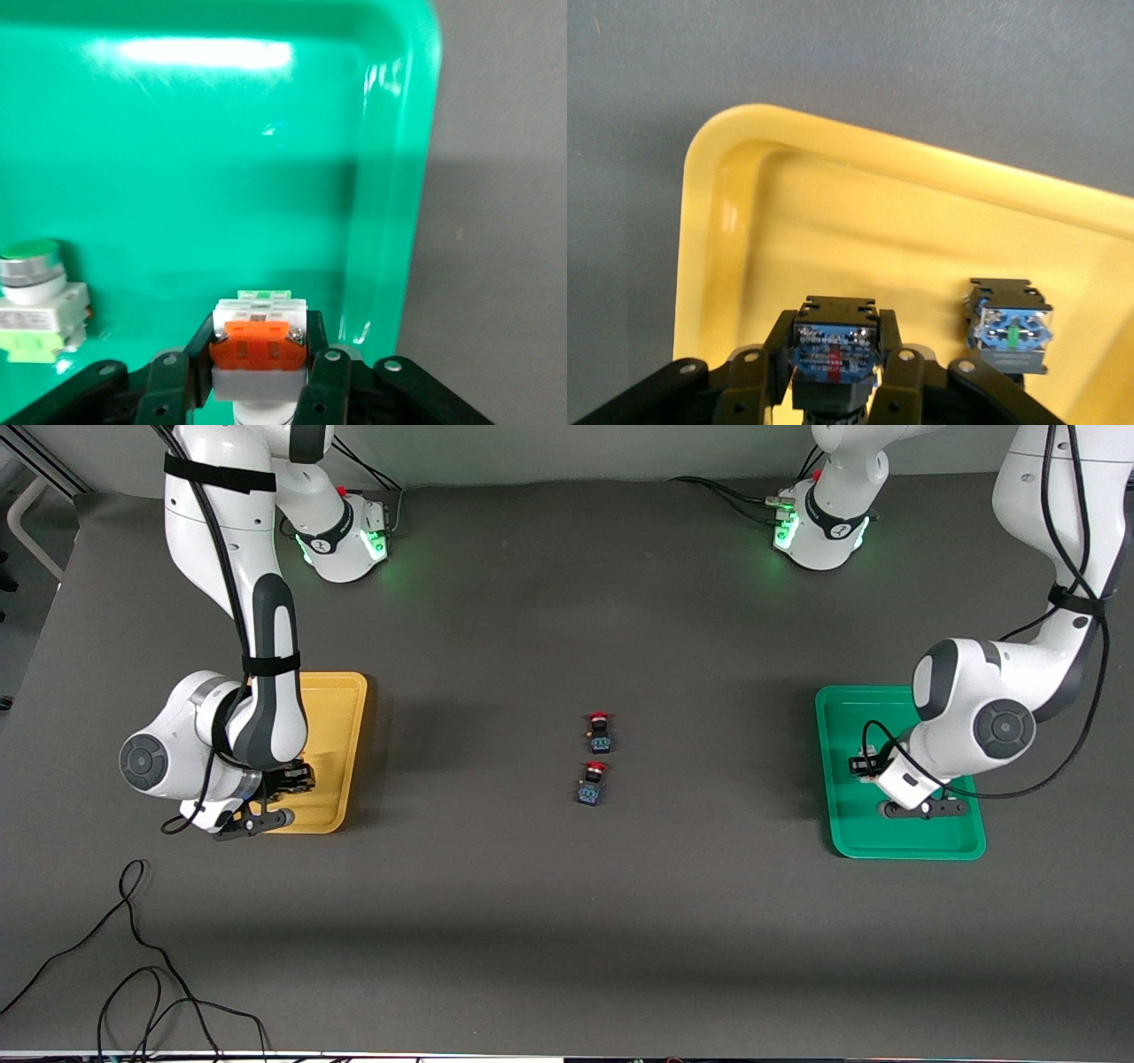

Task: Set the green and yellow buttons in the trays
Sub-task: 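Lower and open both grippers to release the buttons into the trays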

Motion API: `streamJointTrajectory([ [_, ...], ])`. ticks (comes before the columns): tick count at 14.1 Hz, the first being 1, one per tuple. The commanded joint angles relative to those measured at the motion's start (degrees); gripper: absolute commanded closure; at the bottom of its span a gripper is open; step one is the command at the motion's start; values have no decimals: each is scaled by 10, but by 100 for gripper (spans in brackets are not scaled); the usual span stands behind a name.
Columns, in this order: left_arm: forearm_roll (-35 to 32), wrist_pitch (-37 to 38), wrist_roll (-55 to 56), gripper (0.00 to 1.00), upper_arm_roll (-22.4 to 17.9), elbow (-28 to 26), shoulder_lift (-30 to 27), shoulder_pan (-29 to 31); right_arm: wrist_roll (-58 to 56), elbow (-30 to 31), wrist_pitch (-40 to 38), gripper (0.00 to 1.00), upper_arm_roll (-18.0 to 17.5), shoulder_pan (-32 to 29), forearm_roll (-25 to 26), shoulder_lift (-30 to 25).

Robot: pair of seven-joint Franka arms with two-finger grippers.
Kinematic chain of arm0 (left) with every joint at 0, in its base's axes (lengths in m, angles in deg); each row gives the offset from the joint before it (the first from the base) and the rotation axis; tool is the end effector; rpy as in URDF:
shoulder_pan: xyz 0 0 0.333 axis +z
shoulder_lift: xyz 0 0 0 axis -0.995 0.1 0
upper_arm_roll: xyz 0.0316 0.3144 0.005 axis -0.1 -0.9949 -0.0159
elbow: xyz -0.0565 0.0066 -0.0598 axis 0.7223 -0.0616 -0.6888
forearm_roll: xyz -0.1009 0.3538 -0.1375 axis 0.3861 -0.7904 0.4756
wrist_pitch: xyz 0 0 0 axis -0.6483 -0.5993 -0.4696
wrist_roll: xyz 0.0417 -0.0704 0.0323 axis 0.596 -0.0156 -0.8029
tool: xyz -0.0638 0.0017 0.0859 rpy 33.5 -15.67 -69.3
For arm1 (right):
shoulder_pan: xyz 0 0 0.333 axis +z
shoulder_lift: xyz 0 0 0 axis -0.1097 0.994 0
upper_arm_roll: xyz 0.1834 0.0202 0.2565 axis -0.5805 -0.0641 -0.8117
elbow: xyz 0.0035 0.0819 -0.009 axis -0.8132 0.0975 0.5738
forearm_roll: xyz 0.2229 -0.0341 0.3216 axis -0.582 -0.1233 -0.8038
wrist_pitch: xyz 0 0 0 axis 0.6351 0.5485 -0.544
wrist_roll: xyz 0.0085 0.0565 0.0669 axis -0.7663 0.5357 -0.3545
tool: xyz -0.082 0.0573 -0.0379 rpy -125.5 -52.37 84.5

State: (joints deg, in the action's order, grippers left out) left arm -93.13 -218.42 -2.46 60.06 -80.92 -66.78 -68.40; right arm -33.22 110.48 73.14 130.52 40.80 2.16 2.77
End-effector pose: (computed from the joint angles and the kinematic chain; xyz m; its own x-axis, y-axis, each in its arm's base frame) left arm 0.5539 -0.0063 0.2135 0.9904 0.0264 -0.1353 0.0257 -0.9996 -0.0071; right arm 0.5797 -0.0064 0.2140 0.9619 0.2032 -0.1829 0.1931 -0.9786 -0.0714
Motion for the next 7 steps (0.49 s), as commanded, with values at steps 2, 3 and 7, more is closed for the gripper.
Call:
streamJointTrajectory([
  [2, -4, -70, -36, 100, -3, -62, -28, 10, -5, 3, -3, 0, 4, 9, -17, -12],
  [3, -4, -76, -54, 100, -2, -62, -24, 26, 3, -3, -11, 0, 6, 11, -16, -18],
  [7, -4, -70, -88, 0, -2, -59, -33, 41, 43, -85, -79, 0, 44, 19, -10, -28],
])
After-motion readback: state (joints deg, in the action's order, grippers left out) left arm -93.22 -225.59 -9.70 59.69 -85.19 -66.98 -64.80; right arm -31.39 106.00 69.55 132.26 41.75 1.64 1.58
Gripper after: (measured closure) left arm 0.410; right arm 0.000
